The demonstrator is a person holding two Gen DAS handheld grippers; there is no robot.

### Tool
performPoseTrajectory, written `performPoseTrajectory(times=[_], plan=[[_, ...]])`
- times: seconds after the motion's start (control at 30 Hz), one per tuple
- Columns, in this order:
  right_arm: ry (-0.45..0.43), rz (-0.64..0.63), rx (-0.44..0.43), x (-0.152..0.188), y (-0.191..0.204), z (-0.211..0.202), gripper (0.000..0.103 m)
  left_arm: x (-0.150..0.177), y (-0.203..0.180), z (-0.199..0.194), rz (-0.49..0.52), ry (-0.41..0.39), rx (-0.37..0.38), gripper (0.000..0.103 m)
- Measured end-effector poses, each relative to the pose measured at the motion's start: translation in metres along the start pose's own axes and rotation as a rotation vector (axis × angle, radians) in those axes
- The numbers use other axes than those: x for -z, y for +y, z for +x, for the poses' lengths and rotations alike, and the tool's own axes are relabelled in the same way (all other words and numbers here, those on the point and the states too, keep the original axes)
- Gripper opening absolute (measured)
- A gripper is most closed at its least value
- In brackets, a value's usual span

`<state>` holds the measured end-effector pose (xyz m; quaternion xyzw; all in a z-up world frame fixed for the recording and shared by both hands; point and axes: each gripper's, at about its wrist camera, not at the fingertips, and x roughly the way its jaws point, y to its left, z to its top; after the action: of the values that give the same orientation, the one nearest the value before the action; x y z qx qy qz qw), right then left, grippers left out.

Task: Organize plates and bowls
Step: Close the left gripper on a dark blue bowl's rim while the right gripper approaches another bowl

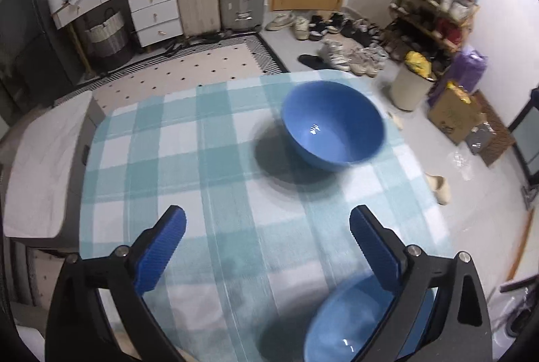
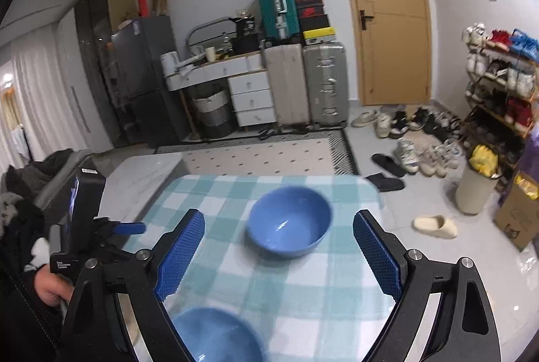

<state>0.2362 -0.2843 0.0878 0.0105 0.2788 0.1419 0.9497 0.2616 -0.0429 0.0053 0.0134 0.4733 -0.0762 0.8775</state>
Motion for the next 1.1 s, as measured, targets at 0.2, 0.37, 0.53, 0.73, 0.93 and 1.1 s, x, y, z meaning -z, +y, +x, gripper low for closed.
performPoseTrajectory(times=[0.2,0.37,0.53,0.73,0.93,1.1], plan=[[0.07,0.018,-0.045,-0.018,-0.023,0.061,0.091,-0.032,0.005,0.042,-0.056,0.027,0.036,0.099],[0.092,0.081,-0.004,-0.03,-0.055,0.108,0.091,-0.056,0.001,0.074,-0.034,0.028,0.042,0.099],[0.182,0.064,0.009,-0.03,-0.068,0.16,0.091,-0.072,0.001,0.103,-0.045,0.037,0.043,0.099],[0.299,0.103,-0.015,-0.007,-0.088,0.219,0.091,-0.078,-0.007,0.127,-0.003,0.035,-0.01,0.099],[0.371,0.148,-0.016,0.018,-0.101,0.257,0.091,-0.084,-0.007,0.152,-0.021,0.091,-0.026,0.098],[0.417,0.149,0.001,0.029,-0.105,0.279,0.091,-0.087,-0.011,0.166,-0.009,0.117,-0.008,0.098]])
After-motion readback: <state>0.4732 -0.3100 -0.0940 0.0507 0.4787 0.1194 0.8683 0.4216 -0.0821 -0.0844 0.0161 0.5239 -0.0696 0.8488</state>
